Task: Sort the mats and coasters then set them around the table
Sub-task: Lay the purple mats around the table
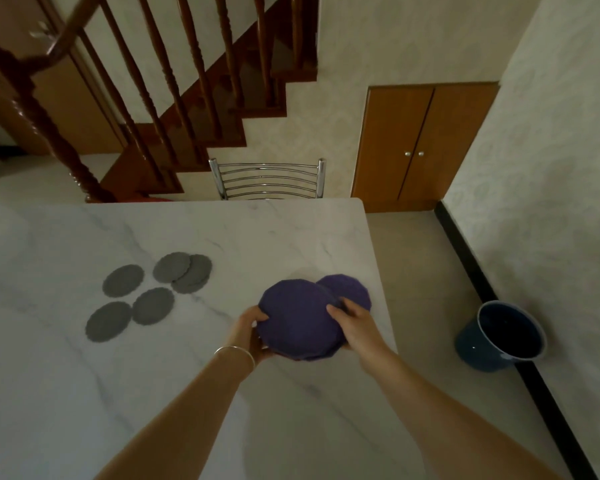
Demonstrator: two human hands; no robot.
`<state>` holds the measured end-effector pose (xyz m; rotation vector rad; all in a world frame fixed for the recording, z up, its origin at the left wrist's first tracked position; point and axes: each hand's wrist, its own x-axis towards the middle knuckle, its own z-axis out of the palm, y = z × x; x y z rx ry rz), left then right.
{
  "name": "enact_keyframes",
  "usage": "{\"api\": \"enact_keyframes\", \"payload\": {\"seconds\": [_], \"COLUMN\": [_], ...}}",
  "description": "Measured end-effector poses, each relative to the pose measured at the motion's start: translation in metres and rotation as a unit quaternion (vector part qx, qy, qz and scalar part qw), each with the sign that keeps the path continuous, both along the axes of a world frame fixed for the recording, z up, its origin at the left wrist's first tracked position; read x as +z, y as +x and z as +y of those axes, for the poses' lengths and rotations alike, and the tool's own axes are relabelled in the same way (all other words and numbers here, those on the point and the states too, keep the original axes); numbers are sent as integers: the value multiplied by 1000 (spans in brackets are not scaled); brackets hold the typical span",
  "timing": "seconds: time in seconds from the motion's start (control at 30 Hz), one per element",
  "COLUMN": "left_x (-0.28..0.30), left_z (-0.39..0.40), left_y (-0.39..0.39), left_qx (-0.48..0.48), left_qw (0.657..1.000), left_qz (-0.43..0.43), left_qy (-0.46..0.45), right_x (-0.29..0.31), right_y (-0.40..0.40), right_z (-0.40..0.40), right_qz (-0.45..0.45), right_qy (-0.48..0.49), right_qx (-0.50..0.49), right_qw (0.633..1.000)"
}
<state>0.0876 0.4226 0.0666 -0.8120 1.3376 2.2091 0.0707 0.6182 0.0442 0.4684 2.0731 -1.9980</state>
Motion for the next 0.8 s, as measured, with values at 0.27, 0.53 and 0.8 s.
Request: {"api": "enact_keyframes", "payload": {"seconds": [0.27,0.53,0.8], "left_x": [17,32,39], "left_z": [-16,-71,-168], "left_y": [34,65,101], "left_qx": [51,4,-26], "left_qw": [996,999,998], "left_qz": [-1,20,35], "left_qy": [76,50,44], "right_x": [28,51,55], "right_y": [32,71,113], "right_z": [-18,-76,-167], "right_qz": [4,0,14], "right_qy": [-53,-77,-5], "right_qx": [-41,-64,-123], "right_qw": [998,995,992]}}
